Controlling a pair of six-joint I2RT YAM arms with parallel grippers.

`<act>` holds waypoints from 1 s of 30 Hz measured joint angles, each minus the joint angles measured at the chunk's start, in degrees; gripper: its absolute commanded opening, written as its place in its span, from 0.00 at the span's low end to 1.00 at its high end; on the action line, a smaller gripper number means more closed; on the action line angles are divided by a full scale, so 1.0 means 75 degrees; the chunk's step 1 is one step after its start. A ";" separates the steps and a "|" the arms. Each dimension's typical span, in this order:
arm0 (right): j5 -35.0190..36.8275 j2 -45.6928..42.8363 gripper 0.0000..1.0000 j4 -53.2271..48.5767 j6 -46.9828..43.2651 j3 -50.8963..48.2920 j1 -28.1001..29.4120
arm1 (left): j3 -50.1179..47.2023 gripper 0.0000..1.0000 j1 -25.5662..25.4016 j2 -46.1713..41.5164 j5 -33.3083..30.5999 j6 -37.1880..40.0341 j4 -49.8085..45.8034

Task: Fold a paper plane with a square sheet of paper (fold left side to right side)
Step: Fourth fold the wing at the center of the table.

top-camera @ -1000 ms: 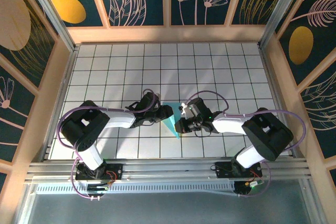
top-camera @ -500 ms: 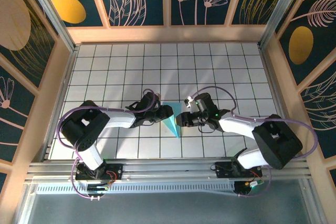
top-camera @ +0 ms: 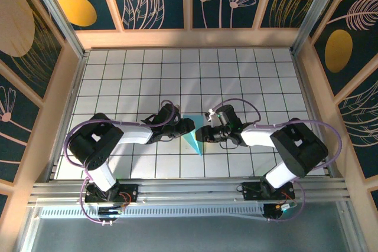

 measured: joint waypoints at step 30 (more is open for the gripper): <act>-0.0006 0.0466 0.01 0.0356 0.0254 0.0201 -0.0166 | 0.0000 0.48 -0.0041 -0.0020 -0.0143 -0.0003 -0.0029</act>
